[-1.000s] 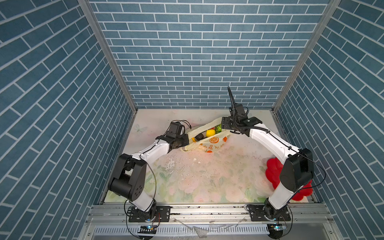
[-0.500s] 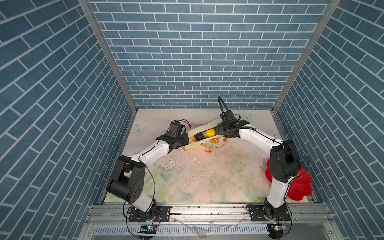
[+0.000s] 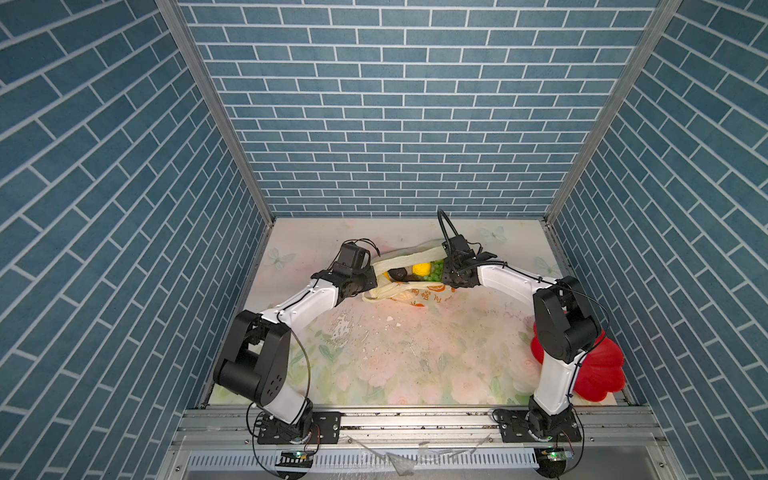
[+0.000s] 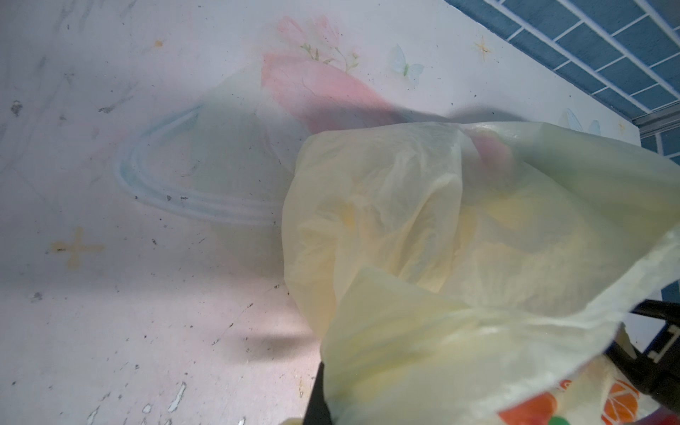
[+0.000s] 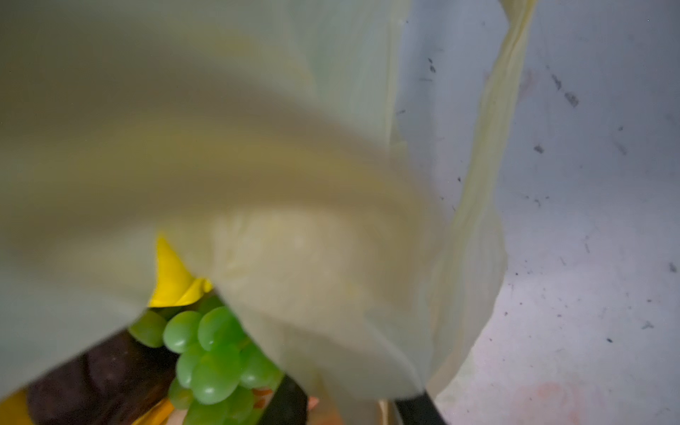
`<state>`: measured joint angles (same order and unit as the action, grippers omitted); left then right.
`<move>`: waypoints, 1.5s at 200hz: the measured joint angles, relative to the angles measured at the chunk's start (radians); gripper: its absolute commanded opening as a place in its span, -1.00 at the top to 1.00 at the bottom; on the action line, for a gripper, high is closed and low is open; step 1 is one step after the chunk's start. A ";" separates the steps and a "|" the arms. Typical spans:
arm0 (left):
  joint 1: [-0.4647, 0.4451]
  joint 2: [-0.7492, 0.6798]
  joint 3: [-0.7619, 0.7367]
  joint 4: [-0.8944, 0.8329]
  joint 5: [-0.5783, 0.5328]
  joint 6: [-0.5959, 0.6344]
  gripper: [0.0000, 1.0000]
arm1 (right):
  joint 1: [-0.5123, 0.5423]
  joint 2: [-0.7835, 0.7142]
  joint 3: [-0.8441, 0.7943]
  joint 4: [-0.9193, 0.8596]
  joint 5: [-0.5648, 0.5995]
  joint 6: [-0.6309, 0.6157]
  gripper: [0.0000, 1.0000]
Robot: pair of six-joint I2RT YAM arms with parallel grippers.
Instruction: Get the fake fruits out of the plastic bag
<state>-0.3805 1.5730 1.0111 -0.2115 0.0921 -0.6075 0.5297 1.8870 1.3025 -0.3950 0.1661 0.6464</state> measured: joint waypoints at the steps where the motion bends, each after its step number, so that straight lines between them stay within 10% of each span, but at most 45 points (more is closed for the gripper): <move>1: 0.000 0.000 0.000 0.000 0.000 -0.001 1.00 | -0.001 0.000 -0.002 0.002 -0.002 0.002 0.73; 21: 0.029 0.011 0.002 0.001 0.014 -0.012 1.00 | -0.044 -0.001 -0.044 0.053 -0.039 0.006 1.00; 105: 0.217 0.232 0.195 -0.019 0.144 -0.044 1.00 | -0.102 -0.124 -0.238 0.343 -0.253 -0.011 1.00; 145: 0.168 0.284 0.354 -0.093 0.114 0.026 -0.18 | -0.106 -0.153 -0.293 0.403 -0.264 -0.026 1.00; 174: 0.108 0.236 0.346 -0.174 0.044 0.048 -0.62 | -0.077 -0.195 -0.313 0.436 -0.264 -0.027 1.00; 300: 0.002 -0.165 0.112 -0.249 -0.312 -0.092 -0.99 | 0.026 -0.266 -0.379 0.501 -0.185 -0.079 1.00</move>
<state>-0.3782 1.4082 1.1229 -0.4610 -0.2199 -0.6998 0.5556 1.6215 0.9234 0.1059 -0.0189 0.5674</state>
